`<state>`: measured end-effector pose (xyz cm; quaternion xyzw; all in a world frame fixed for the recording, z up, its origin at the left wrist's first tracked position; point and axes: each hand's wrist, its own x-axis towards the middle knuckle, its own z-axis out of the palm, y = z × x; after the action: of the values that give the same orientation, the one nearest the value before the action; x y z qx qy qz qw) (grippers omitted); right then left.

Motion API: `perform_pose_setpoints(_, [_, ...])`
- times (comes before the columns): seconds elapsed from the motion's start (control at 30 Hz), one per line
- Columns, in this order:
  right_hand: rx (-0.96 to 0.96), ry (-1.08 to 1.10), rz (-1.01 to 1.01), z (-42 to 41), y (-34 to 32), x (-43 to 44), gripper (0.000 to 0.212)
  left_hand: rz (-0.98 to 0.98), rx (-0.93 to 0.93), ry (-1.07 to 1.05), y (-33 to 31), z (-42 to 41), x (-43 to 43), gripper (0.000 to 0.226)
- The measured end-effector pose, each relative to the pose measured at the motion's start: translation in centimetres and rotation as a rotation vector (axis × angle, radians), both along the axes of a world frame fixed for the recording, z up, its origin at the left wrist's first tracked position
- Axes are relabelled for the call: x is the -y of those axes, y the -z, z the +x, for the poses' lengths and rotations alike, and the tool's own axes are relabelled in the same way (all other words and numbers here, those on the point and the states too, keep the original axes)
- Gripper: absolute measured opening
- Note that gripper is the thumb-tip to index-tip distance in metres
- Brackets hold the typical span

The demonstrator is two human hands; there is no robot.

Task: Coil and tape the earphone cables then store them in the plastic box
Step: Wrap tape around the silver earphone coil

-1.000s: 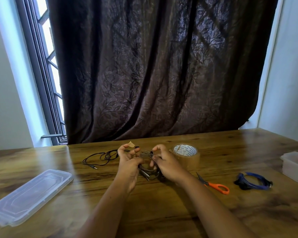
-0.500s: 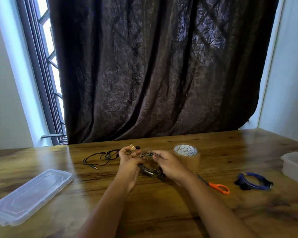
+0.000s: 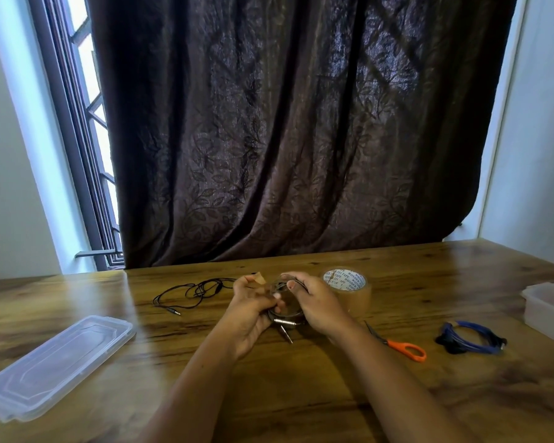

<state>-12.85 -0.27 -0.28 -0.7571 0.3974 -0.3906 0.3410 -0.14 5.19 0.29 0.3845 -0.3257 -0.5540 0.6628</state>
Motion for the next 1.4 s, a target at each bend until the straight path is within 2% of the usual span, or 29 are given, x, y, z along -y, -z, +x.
perform_pose_setpoints(0.1, [-0.013,0.027,-0.025,0.0,0.0,0.1,0.022,-0.136,-0.093,-0.075,-0.4,0.1,0.2,0.042])
perform_pose_setpoints(0.17, [0.006,0.046,-0.055,0.0,0.0,0.0,0.013,-0.177,-0.109,-0.034,-0.4,0.0,0.1,0.040])
perform_pose_setpoints(0.33, [-0.030,0.095,-0.134,-0.3,0.3,0.1,0.015,-0.157,-0.123,0.115,-0.3,-0.4,-0.1,0.036])
perform_pose_setpoints(0.43, [-0.131,0.062,-0.193,-0.4,0.5,0.3,0.030,-0.144,-0.124,0.063,-0.1,-0.5,0.2,0.037])
perform_pose_setpoints(0.5, [-0.133,0.033,-0.213,-0.4,0.4,0.2,0.033,-0.147,-0.120,-0.005,0.0,-0.5,0.3,0.036])
perform_pose_setpoints(0.67, [0.002,-0.063,-0.120,-0.3,0.0,-0.2,0.025,-0.166,-0.119,-0.139,0.2,-0.2,0.6,0.038])
perform_pose_setpoints(0.77, [0.092,-0.130,-0.049,-0.4,0.0,-0.3,0.016,-0.165,-0.115,-0.168,0.3,-0.2,0.6,0.039])
perform_pose_setpoints(0.9, [0.122,-0.139,0.033,-0.3,-0.2,-0.5,0.006,-0.149,-0.136,-0.180,0.1,-0.2,0.7,0.039])
perform_pose_setpoints(1.03, [0.167,-0.195,0.149,0.0,-0.7,-1.1,0.023,-0.168,-0.135,-0.181,0.0,-0.2,0.7,0.040])
perform_pose_setpoints(1.2, [0.103,-0.196,0.025,0.0,-0.7,-1.1,0.013,-0.191,-0.089,-0.203,0.3,0.0,0.8,0.046])
perform_pose_setpoints(1.4, [0.099,-0.172,0.018,0.0,-0.5,-0.9,0.020,-0.178,0.017,-0.245,0.7,0.0,1.1,0.049])
